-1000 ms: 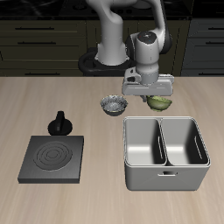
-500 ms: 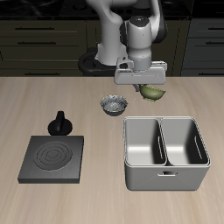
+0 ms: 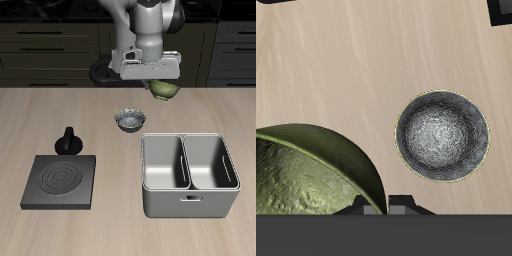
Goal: Place the green bowl on the flat stove
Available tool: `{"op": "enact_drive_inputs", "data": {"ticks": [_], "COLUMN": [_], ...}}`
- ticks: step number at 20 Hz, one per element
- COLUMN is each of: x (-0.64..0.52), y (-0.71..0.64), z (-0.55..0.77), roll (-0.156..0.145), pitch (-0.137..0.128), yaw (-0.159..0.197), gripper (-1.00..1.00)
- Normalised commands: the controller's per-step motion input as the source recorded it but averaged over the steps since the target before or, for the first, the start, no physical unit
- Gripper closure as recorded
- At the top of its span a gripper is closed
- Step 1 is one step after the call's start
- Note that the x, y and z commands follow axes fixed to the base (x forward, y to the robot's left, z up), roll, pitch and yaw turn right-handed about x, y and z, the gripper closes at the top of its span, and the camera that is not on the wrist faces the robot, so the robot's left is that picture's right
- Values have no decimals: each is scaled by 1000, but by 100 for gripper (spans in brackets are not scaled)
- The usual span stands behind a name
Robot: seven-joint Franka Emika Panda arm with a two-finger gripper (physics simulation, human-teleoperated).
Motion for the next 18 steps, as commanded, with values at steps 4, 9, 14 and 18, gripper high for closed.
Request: {"op": "enact_drive_inputs", "data": {"ticks": [4, 9, 14, 18], "x": [-137, -46, 69, 25], "y": [-314, -248, -514, -248], "z": [700, 408, 282, 43], "roll": [-19, -12, -73, -37], "pitch": [-91, -26, -18, 16], "yaw": [39, -9, -24, -22], "gripper": [100, 100, 100, 100]}}
